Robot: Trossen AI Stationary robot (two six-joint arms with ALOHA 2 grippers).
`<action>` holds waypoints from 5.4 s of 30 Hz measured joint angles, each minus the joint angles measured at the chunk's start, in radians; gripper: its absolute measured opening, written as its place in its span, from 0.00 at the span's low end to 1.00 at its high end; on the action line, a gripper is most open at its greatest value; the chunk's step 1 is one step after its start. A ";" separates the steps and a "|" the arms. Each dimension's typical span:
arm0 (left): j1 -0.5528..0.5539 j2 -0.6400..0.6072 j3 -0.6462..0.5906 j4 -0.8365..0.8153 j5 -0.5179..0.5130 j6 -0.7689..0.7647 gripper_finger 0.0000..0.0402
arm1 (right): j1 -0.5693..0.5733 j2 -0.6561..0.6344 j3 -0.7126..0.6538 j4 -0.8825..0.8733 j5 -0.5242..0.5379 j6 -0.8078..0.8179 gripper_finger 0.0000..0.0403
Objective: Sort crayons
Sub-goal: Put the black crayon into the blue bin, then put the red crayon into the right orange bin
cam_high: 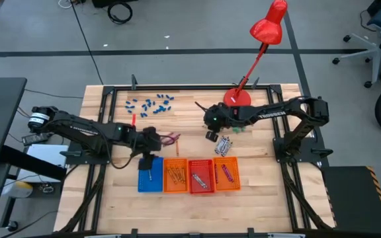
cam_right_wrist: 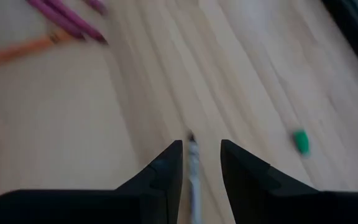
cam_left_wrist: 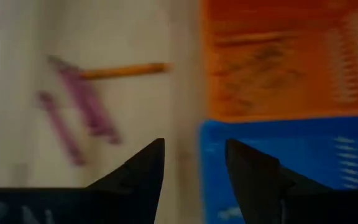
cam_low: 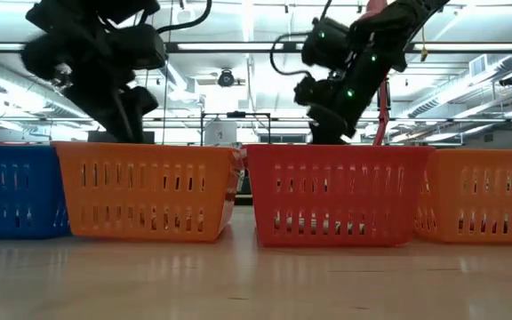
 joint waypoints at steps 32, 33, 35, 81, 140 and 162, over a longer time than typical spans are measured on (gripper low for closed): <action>0.000 0.000 -0.001 0.167 -0.079 0.164 0.45 | -0.080 0.172 0.005 -0.081 -0.196 0.001 0.10; 0.000 0.000 -0.001 0.192 -0.079 0.173 0.45 | -0.079 0.171 0.005 -0.080 -0.195 0.000 0.06; 0.004 0.000 -0.001 0.243 -0.089 0.177 0.45 | -0.079 0.171 0.004 -0.076 -0.195 -0.001 0.03; 0.173 0.178 -0.006 0.545 -0.087 0.335 0.45 | 0.106 0.165 0.232 0.056 -0.249 -0.208 0.08; -0.006 -0.049 0.069 -0.211 0.398 0.098 0.12 | 0.107 0.014 0.066 0.256 -0.246 -0.166 0.27; -0.079 -0.027 0.018 -0.082 0.215 0.143 0.38 | 0.110 0.014 0.057 0.279 -0.255 -0.165 0.27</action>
